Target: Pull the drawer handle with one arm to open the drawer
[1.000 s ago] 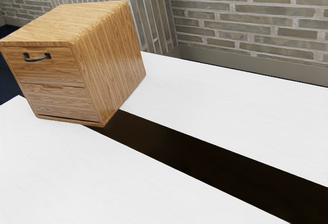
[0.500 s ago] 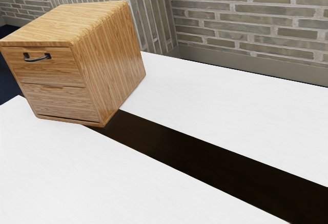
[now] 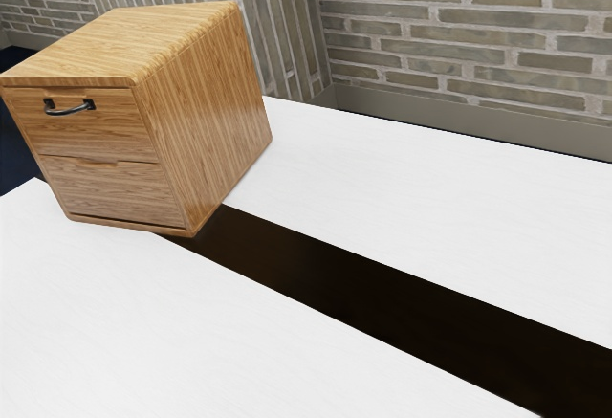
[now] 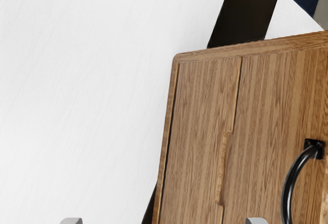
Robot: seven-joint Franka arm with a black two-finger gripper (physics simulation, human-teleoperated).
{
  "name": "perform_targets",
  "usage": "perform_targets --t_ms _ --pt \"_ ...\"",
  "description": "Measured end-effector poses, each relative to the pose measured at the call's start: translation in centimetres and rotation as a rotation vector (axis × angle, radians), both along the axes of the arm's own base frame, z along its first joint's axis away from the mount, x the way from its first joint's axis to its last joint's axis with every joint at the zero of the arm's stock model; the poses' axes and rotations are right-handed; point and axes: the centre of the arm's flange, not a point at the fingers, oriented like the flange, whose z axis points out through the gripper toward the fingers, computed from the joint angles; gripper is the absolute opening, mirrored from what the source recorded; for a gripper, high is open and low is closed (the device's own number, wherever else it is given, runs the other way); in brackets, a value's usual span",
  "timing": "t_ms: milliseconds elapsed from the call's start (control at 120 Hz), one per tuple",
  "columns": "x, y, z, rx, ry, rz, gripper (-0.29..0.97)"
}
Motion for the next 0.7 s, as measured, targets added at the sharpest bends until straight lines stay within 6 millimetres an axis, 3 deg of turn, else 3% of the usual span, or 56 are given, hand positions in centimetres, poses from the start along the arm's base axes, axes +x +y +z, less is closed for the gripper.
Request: perform_targets --t_ms 58,142,308,392,625,700 --pt "-0.3 0.8 -0.1 -0.008 -0.012 0.013 0.37" --pt "2.9 2.1 -2.0 -0.033 0.007 0.000 0.35" --pt "7.5 0.2 -3.0 -0.053 0.004 -0.079 0.25" --pt "9.1 0.5 -4.5 -0.069 0.023 -0.091 0.21" --pt "15.2 -0.6 -7.3 -0.055 0.059 -0.184 0.21" --pt "16.5 -1.5 -6.9 -0.031 0.052 -0.215 0.21"
